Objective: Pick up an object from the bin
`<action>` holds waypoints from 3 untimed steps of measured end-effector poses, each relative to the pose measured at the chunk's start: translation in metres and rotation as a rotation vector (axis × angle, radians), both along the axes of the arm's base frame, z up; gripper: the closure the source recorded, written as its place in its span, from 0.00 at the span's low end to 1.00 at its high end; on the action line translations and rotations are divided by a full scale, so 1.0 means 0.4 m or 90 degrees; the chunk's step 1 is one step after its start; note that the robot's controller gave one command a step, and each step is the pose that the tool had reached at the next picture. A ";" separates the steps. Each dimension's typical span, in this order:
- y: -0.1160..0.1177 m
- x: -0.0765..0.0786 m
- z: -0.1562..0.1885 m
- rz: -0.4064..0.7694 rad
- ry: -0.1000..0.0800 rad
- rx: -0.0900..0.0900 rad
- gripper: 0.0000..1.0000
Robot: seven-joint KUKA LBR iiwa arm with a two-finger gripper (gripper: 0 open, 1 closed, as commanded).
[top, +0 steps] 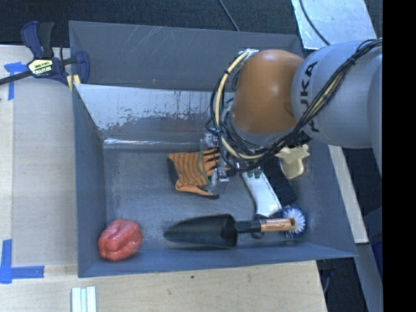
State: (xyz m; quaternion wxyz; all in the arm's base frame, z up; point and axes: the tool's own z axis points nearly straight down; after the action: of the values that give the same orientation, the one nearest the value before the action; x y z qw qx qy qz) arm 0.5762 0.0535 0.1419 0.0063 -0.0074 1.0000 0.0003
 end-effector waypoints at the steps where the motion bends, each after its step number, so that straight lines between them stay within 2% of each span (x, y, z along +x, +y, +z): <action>1: 0.037 0.027 0.009 0.025 -0.005 0.002 0.00; 2: -0.023 -0.022 -0.110 -0.028 0.000 0.001 0.00; 3: -0.034 0.051 -0.029 0.025 -0.011 0.002 0.00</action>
Offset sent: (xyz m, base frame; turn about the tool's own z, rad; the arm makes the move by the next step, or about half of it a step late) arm -0.0075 -0.0076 -0.0415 0.0413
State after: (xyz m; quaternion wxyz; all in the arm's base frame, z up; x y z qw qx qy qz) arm 0.5966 0.0398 0.1305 0.0148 -0.0267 0.9995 0.0022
